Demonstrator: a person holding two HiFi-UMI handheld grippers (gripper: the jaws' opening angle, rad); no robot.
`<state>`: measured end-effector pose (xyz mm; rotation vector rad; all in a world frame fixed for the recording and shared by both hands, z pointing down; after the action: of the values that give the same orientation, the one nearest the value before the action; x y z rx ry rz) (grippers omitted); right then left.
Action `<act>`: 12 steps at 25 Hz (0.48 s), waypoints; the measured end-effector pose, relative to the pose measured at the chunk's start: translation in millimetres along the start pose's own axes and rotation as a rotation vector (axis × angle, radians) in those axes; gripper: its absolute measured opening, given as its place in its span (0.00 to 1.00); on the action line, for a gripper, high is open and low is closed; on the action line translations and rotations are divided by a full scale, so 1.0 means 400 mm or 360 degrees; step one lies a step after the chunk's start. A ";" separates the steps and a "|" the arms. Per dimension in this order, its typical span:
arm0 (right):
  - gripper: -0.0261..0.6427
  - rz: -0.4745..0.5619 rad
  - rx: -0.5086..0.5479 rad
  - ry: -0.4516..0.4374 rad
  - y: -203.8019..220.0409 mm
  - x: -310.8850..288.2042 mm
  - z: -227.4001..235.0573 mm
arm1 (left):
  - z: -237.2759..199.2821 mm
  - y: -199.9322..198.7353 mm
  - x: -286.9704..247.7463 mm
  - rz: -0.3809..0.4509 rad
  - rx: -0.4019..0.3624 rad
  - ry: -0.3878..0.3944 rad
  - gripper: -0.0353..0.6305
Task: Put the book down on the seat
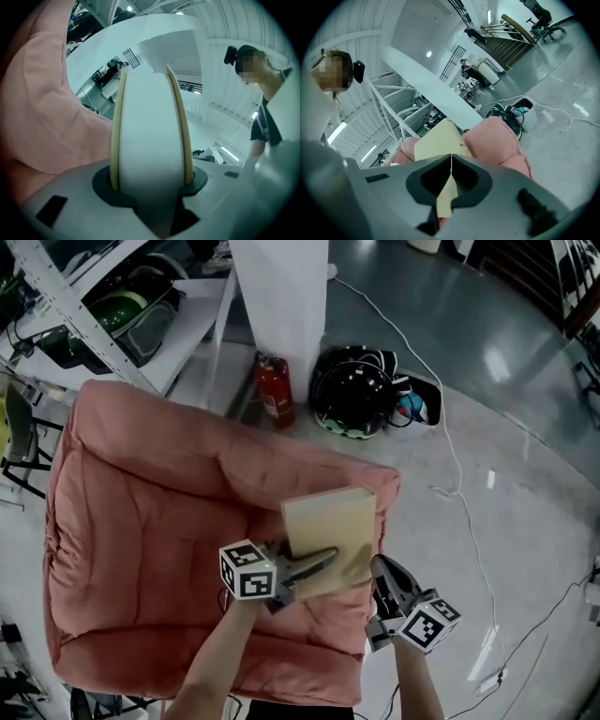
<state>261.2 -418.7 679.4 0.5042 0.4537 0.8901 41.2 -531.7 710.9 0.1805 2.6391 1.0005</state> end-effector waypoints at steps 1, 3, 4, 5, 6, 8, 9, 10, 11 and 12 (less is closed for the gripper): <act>0.06 0.0007 0.0002 0.0004 0.007 -0.005 0.016 | -0.014 0.005 -0.013 -0.0005 -0.0006 0.0007 0.38; 0.06 0.0014 -0.0001 0.0016 0.022 -0.012 0.048 | -0.040 0.019 -0.037 -0.0013 -0.0011 0.0019 0.38; 0.06 0.0019 -0.0007 0.0020 0.030 -0.015 0.063 | -0.052 0.026 -0.047 -0.0016 -0.0016 0.0024 0.38; 0.06 0.0026 -0.0014 0.0024 0.037 -0.019 0.078 | -0.065 0.032 -0.055 -0.0020 -0.0023 0.0029 0.38; 0.06 0.0034 -0.0020 0.0028 0.044 -0.022 0.091 | -0.078 0.037 -0.063 -0.0027 -0.0031 0.0031 0.38; 0.06 0.0046 -0.0029 0.0042 0.056 -0.026 0.117 | -0.103 0.049 -0.077 -0.0039 -0.0046 0.0021 0.38; 0.06 0.0050 -0.0033 0.0051 0.061 -0.026 0.130 | -0.116 0.056 -0.083 -0.0044 -0.0051 0.0011 0.38; 0.06 0.0052 -0.0037 0.0056 0.067 -0.027 0.142 | -0.128 0.063 -0.088 -0.0045 -0.0053 0.0000 0.38; 0.06 0.0053 -0.0043 0.0059 0.074 -0.029 0.152 | -0.139 0.068 -0.094 -0.0043 -0.0054 -0.0010 0.38; 0.06 0.0051 -0.0051 0.0061 0.080 -0.030 0.162 | -0.149 0.074 -0.098 -0.0038 -0.0052 -0.0017 0.38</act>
<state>271.6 -425.9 751.5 0.4670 0.4663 0.9377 58.6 -555.7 782.3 0.1459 2.6077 1.0311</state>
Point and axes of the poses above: the fingertips, and each gripper's own axes: x backward along the fingers, z to its right, y out of its underside, the point moved 10 cm from there along x, backward along the fingers, and after that the axes turned 9 degrees about -y, right-handed, at the moved point
